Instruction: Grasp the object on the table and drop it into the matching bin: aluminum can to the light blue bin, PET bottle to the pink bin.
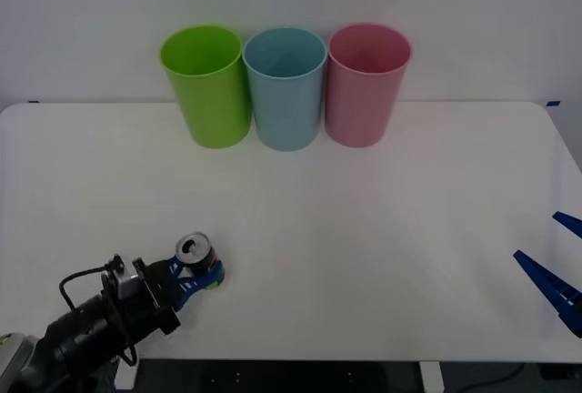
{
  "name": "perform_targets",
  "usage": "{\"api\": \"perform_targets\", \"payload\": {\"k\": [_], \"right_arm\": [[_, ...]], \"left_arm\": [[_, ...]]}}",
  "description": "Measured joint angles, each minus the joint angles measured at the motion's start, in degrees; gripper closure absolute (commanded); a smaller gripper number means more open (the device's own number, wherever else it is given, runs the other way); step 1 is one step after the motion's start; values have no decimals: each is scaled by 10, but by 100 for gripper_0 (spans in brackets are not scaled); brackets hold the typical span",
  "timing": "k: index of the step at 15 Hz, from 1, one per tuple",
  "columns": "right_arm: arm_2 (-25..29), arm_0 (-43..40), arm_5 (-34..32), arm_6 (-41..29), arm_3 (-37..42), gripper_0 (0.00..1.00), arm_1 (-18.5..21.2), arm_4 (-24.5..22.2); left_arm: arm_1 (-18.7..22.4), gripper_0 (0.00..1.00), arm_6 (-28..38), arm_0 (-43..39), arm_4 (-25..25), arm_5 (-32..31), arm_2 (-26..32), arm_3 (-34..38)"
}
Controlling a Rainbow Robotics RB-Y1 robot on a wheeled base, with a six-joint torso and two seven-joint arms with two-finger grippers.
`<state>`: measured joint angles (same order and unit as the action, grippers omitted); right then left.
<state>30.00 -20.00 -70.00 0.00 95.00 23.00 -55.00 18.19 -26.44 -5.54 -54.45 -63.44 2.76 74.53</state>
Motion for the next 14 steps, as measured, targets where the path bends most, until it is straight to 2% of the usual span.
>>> {"api": "perform_targets", "payload": {"k": [3, 7, 14], "right_arm": [[0, 0, 0, 0, 0, 0, 0, 0], [0, 0, 0, 0, 0, 0, 0, 0], [0, 0, 0, 0, 0, 0, 0, 0]], "left_arm": [[0, 100, 24, 4, 12, 39, 10, 18], [0, 100, 118, 21, 14, 62, 40, 49], [0, 100, 252, 39, 13, 167, 50, 165]]}}
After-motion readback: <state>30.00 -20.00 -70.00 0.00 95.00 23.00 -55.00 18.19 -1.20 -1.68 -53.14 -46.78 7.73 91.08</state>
